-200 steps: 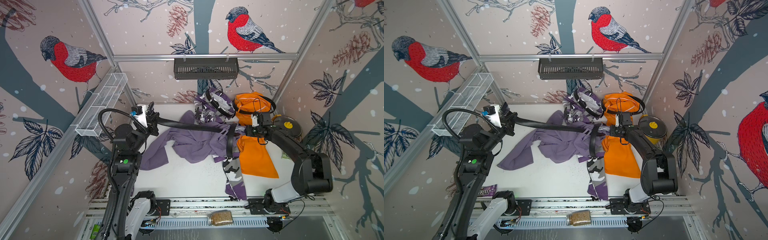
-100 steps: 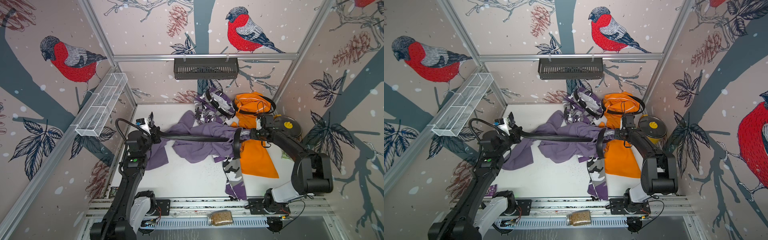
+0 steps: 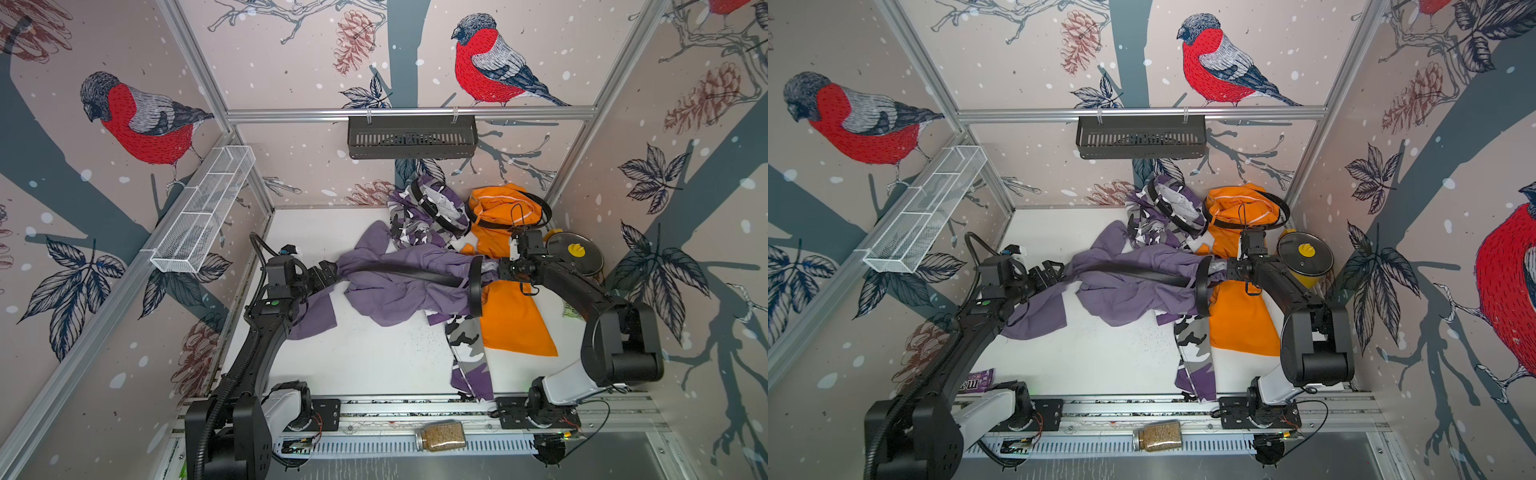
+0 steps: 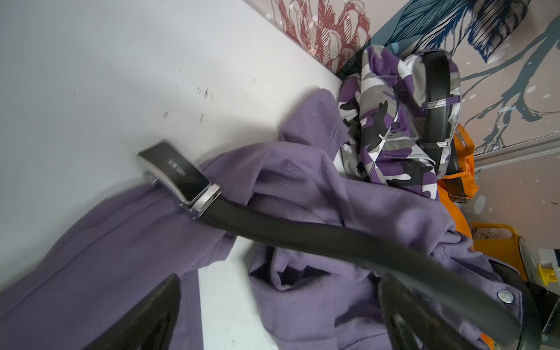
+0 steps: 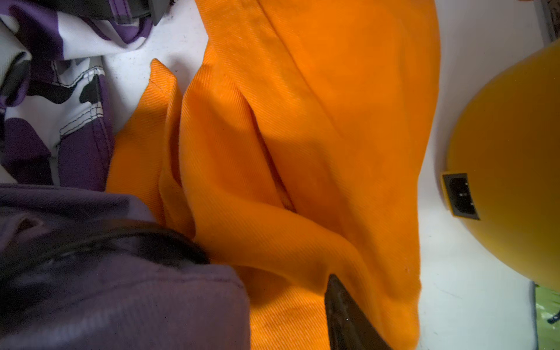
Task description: Remove the belt from the trousers
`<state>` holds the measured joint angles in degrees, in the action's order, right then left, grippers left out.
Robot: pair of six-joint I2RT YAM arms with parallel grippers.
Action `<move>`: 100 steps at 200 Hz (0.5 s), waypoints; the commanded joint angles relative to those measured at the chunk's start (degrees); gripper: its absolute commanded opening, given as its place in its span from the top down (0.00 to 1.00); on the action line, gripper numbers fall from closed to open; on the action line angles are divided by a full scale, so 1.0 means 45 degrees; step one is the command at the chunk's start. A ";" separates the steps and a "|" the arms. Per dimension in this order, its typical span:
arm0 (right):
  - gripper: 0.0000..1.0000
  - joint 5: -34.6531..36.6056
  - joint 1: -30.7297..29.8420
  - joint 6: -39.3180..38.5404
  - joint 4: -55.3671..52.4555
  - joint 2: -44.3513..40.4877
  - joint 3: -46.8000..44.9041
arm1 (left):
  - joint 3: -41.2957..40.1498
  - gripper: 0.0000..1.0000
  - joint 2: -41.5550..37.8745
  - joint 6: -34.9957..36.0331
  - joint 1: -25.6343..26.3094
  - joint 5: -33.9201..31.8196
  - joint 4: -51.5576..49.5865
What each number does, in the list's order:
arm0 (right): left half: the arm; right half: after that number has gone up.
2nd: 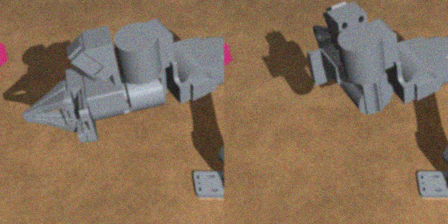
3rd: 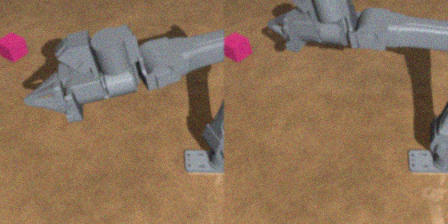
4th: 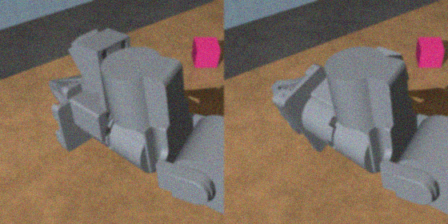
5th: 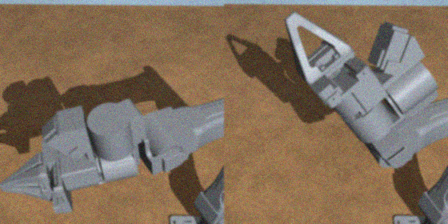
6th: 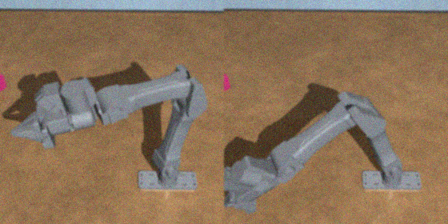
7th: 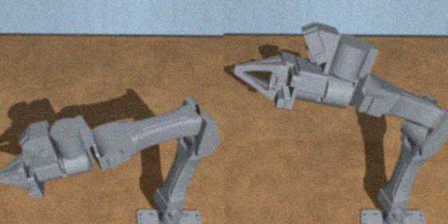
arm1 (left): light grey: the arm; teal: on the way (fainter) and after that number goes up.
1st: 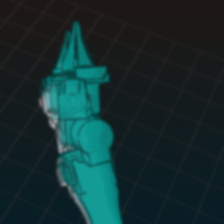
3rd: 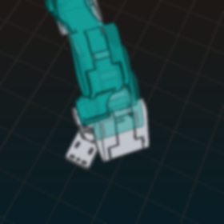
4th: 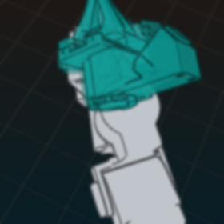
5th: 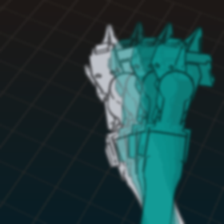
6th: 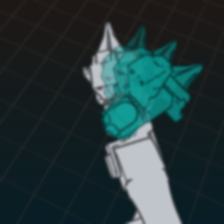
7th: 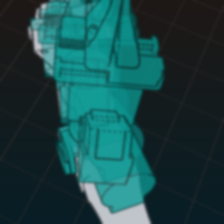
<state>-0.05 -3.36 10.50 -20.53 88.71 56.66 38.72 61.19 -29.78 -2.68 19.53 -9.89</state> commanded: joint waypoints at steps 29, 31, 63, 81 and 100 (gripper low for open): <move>0.48 0.0095 -0.0114 -0.0049 0.0147 0.0002 -0.0031 | 0.2430 0.00 -0.0477 0.0925 0.2621 -0.1843 -0.2704; 0.48 0.0091 -0.0119 -0.0063 0.0158 -0.0004 -0.0033 | 0.2562 0.00 -0.0415 0.1025 0.2815 -0.1953 -0.2704; 0.47 0.0017 -0.0147 -0.0122 0.0227 0.0048 -0.0073 | 0.5556 0.00 0.2110 0.4195 0.6310 -0.3122 -0.2489; 0.47 -0.0037 -0.0191 -0.0127 0.0257 0.0035 -0.0104 | 0.7058 0.00 0.3845 0.6181 0.8378 -0.4624 -0.2604; 0.47 -0.0104 -0.0230 -0.0107 0.0303 0.0034 -0.0112 | 0.7995 0.00 0.5357 0.8420 1.0054 -0.5833 -0.2367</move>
<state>-0.08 -4.10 10.35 -20.08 88.82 56.34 70.61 79.31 -8.56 36.38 2.15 -19.84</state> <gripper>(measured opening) 0.530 0.997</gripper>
